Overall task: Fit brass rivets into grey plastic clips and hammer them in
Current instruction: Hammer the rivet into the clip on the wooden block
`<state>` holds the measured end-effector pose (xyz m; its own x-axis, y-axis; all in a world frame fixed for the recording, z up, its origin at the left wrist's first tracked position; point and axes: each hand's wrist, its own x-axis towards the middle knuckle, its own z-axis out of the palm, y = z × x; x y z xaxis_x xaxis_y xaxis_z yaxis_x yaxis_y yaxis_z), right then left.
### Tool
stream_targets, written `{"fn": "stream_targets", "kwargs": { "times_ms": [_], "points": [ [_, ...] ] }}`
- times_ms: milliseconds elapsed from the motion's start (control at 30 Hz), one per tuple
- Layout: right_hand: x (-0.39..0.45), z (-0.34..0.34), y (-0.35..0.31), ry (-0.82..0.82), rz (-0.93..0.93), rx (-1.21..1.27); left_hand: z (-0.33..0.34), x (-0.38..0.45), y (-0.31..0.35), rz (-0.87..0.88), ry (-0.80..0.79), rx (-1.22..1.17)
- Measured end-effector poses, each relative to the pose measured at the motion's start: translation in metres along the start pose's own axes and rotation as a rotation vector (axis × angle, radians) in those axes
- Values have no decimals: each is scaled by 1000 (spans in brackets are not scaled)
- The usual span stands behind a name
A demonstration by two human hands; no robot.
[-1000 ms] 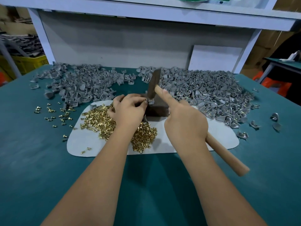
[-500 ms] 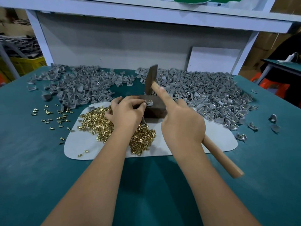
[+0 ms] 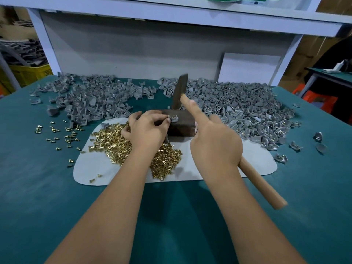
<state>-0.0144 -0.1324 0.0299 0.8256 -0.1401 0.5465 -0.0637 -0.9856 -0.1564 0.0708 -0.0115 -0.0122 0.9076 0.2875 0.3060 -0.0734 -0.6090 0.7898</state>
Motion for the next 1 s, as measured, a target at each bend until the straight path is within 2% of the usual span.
{"fn": "stream_targets", "kwargs": {
  "times_ms": [67,200,333,467,567,667,733,867,1000],
  "points": [
    [0,-2,-1,43,-1,1,1,1,1,11,4,8],
    [0,2,0,-36,-43,-63,-2,-1,1,11,-22,-5],
    [-1,-2,-6,57,-34,-82,0,1,0,16,0,3],
    [0,4,2,-2,-69,-94,0,1,1,6,-7,-11],
    [2,3,4,88,-30,-35,0,2,3,-16,0,-7],
    [5,12,9,3,-79,-39,0,2,0,-2,-13,-15],
    [9,16,13,-12,-35,11,-1,1,0,3,-28,-5],
    [16,20,27,79,62,51,-3,3,2,11,-60,15],
    [19,25,45,86,170,8,-5,1,4,-3,-98,-106]
  ]
}}
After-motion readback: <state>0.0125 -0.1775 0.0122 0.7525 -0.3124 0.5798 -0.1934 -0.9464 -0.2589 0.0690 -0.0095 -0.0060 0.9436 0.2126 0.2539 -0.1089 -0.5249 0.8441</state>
